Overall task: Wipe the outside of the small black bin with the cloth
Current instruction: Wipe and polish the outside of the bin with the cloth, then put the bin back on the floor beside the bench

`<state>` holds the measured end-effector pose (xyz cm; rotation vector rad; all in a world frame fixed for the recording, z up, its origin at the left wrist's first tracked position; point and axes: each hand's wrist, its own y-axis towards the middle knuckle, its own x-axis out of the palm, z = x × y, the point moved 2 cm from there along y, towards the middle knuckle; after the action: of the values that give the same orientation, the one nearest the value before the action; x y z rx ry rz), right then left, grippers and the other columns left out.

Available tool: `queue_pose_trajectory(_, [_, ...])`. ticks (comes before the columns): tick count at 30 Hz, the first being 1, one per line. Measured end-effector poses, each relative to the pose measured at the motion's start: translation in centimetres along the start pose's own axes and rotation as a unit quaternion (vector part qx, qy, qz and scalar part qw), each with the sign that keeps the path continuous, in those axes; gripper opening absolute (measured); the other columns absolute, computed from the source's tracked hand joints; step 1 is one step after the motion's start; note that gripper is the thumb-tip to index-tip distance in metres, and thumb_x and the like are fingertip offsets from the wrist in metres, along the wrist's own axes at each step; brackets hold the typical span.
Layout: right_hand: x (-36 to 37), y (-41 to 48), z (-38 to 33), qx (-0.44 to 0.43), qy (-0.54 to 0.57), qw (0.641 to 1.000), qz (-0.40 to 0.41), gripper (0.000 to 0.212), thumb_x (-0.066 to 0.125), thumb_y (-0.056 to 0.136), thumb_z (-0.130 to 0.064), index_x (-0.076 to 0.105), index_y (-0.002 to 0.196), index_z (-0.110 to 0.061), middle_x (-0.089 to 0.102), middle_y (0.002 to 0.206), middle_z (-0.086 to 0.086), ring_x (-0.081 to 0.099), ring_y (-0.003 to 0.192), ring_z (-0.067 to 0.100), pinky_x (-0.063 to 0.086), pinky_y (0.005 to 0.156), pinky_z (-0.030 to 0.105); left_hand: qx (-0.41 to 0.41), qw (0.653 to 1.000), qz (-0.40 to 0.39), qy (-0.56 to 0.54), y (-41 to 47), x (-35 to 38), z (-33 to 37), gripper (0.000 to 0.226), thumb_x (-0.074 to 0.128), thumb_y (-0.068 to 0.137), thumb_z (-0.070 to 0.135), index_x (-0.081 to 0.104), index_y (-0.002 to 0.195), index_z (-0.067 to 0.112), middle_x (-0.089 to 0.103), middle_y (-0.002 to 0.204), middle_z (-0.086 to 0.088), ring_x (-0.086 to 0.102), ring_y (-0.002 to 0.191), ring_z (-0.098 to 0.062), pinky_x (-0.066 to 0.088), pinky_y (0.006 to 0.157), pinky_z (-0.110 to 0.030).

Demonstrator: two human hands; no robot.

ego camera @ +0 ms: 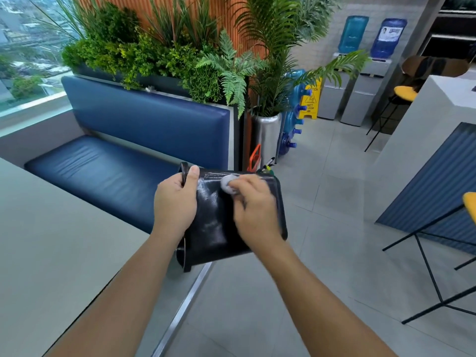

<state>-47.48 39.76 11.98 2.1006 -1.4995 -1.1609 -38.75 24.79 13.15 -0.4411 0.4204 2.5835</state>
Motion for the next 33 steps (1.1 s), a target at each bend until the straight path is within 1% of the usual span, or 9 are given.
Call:
queue_pose_trajectory(6, [2.4,-8.6,0.5,-0.082,0.052,0.984,-0.148,0.024,0.064,0.088,0.007,0.072,0.102,-0.011,0.065,0.111,-0.004,0.059,0.092,0.025,0.049,0.084,0.028,-0.040,0.999,0.029,-0.013,1.7,-0.3,-2.7,0.064,0.055,0.106,0.054,0.050,0.080,-0.005,0.044,0.068,-0.005,0.038,0.063,-0.018,0.034,0.059,-0.038])
queue_pose_trajectory(10, [0.5,-10.3,5.9,0.024,0.019,0.985,-0.170,0.024,0.068,0.091,0.003,0.074,0.106,-0.014,0.064,0.109,-0.009,0.061,0.091,0.009,0.048,0.081,0.015,-0.056,0.998,0.005,0.005,2.1,-0.8,-4.5,0.048,0.063,0.104,0.042,0.058,0.086,-0.002,0.056,0.071,-0.003,0.048,0.063,-0.018,0.043,0.062,-0.030])
queue_pose_trajectory(13, [-0.7,-10.5,9.4,0.178,-0.005,0.971,-0.161,0.016,0.064,0.098,-0.008,0.073,0.106,-0.019,0.056,0.107,-0.011,0.060,0.078,0.004,0.048,0.061,0.012,-0.056,0.995,-0.044,0.070,2.4,-0.4,-6.6,0.035,0.067,0.101,0.037,0.068,0.097,0.003,0.071,0.086,-0.012,0.066,0.082,-0.031,0.052,0.076,-0.042])
queue_pose_trajectory(17, [-0.2,-10.6,14.1,0.367,-0.037,0.910,-0.192,0.016,0.058,0.098,-0.015,0.073,0.098,-0.021,0.062,0.099,0.000,0.064,0.076,0.016,0.061,0.068,0.040,-0.050,0.978,-0.139,0.149,2.0,0.9,-10.1,0.025,0.069,0.101,0.032,0.069,0.101,0.007,0.074,0.093,-0.009,0.068,0.089,-0.031,0.052,0.080,-0.046])
queue_pose_trajectory(20, [1.1,-11.3,16.3,0.453,-0.026,0.859,-0.239,0.024,0.049,0.098,-0.009,0.071,0.091,-0.019,0.070,0.073,0.012,0.063,0.055,0.023,0.054,0.050,0.032,-0.051,0.956,-0.196,0.211,1.4,2.6,-12.8,0.021,0.069,0.101,0.032,0.066,0.093,0.013,0.071,0.086,-0.001,0.066,0.087,-0.028,0.048,0.077,-0.039])
queue_pose_trajectory(23, [2.6,-12.3,17.9,0.483,-0.033,0.833,-0.269,0.024,0.048,0.099,-0.005,0.067,0.091,-0.016,0.068,0.074,0.010,0.062,0.054,0.018,0.046,0.042,0.022,-0.061,0.933,-0.237,0.263,0.9,4.7,-15.2,0.027,0.067,0.101,0.037,0.061,0.089,0.014,0.068,0.083,-0.002,0.065,0.083,-0.029,0.054,0.079,-0.045])
queue_pose_trajectory(27, [5.1,-15.0,21.3,0.512,-0.062,0.800,-0.307,0.020,0.049,0.098,-0.006,0.065,0.095,-0.017,0.068,0.086,0.005,0.061,0.068,0.011,0.045,0.051,0.018,-0.058,0.906,-0.277,0.314,-0.1,7.9,-18.7,0.036,0.064,0.104,0.036,0.047,0.077,0.019,0.058,0.074,0.003,0.056,0.071,-0.023,0.037,0.064,-0.037])
queue_pose_trajectory(30, [6.7,-17.1,23.9,0.528,-0.087,0.771,-0.344,0.019,0.050,0.099,-0.010,0.067,0.105,-0.012,0.069,0.103,0.011,0.065,0.091,0.025,0.050,0.071,0.028,-0.052,0.890,-0.312,0.329,-0.3,10.3,-21.8,0.031,0.064,0.104,0.037,0.051,0.080,0.021,0.063,0.080,0.003,0.065,0.083,-0.029,0.043,0.069,-0.036])
queue_pose_trajectory(33, [8.8,-18.6,26.9,0.531,-0.098,0.752,-0.379,0.018,0.049,0.099,-0.010,0.065,0.105,-0.013,0.070,0.105,0.010,0.064,0.092,0.026,0.046,0.072,0.028,-0.025,0.872,-0.345,0.347,-0.5,13.4,-25.6,0.037,0.063,0.104,0.036,0.042,0.075,0.026,0.063,0.078,0.005,0.065,0.080,-0.028,0.054,0.072,-0.041])
